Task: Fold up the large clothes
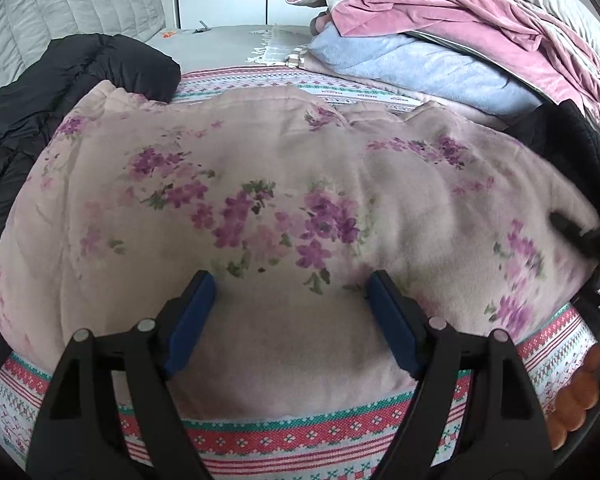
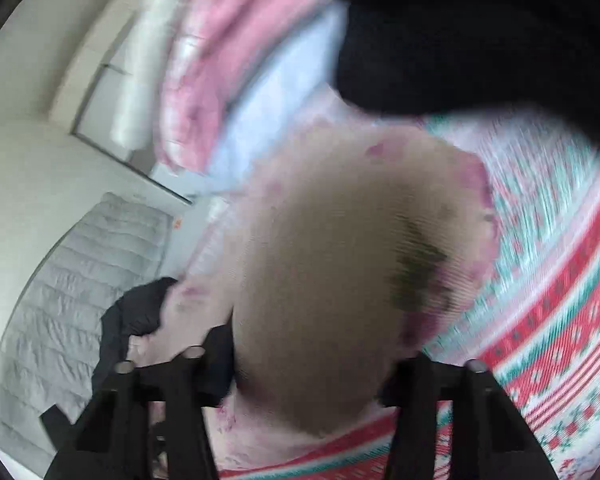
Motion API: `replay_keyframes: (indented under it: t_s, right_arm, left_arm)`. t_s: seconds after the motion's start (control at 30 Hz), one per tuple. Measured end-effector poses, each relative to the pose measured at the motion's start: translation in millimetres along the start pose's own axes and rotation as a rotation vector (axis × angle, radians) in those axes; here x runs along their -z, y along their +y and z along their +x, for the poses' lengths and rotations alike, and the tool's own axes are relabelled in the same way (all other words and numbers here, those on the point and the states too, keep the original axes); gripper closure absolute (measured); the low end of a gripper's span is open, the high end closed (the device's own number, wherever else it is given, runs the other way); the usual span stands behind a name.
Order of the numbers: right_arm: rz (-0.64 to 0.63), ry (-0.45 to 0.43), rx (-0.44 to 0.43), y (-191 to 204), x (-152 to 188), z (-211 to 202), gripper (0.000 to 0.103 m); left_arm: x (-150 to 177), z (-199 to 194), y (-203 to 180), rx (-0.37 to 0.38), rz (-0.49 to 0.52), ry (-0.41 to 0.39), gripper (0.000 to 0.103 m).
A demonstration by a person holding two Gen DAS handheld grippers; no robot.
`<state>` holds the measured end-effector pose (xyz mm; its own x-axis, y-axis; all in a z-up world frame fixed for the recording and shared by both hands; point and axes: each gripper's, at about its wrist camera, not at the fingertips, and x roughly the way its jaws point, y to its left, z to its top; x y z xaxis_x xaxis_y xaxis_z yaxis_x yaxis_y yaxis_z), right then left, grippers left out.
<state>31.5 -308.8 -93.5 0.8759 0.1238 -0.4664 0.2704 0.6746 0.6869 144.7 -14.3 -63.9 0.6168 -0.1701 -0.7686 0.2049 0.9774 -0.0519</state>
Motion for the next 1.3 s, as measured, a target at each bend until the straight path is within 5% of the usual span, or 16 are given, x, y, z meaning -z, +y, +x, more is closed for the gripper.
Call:
replay_keyframes:
  t_s: [0.23, 0.5, 0.63, 0.77, 0.93, 1.1, 1.3]
  right_arm:
    - [-0.132, -0.073, -0.042, 47, -17, -41, 0.069]
    - [-0.251, -0.247, 0.039, 56, -41, -122, 0.07]
    - [-0.257, -0.134, 0.147, 33, -27, -87, 0.07]
    - [-0.392, -0.155, 0.142, 55, -6, -85, 0.07]
    - [-0.527, -0.188, 0.148, 92, 13, -80, 0.069]
    - [-0.395, -0.197, 0.152, 65, -10, -85, 0.069]
    - [-0.27, -0.189, 0.123, 39, -24, -92, 0.069]
  left_arm:
    - [-13, -21, 10, 0.096, -0.076, -0.006, 0.025]
    - [-5, -54, -46, 0.315, 0.049, -0.019, 0.025]
    - [18, -3, -80, 0.209, 0.16, 0.12, 0.025]
    - [33, 2, -98, 0.119, 0.241, 0.05, 0.025]
    - [27, 5, -83, 0.199, 0.229, 0.097, 0.025]
    - [12, -23, -49, 0.291, 0.19, 0.122, 0.025]
    - [6, -33, 6, 0.121, 0.138, 0.078, 0.025]
